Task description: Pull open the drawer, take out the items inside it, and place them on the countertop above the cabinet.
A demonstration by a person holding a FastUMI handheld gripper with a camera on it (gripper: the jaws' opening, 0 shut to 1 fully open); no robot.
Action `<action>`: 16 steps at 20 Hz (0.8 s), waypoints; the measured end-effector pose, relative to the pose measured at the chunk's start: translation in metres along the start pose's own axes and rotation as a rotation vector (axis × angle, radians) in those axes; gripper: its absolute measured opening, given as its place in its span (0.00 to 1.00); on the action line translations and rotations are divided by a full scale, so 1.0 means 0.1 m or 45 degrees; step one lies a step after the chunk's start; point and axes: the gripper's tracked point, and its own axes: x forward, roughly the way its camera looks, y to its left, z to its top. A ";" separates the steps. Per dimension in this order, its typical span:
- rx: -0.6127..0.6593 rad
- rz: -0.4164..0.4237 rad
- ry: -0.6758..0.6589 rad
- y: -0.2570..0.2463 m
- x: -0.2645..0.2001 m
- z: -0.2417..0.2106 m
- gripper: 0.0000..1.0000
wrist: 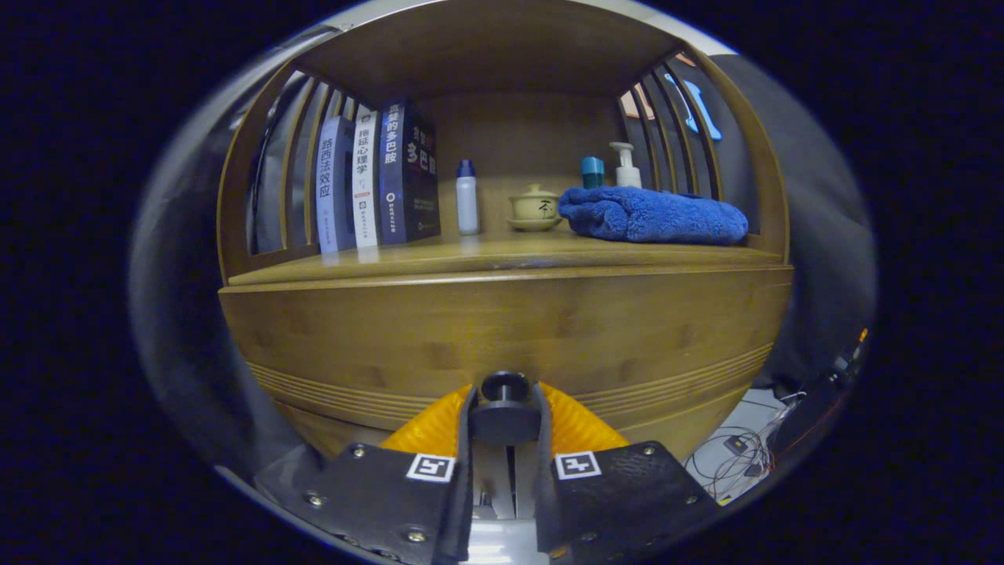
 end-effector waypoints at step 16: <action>0.043 -0.023 0.059 -0.08 -0.67 -0.21 0.33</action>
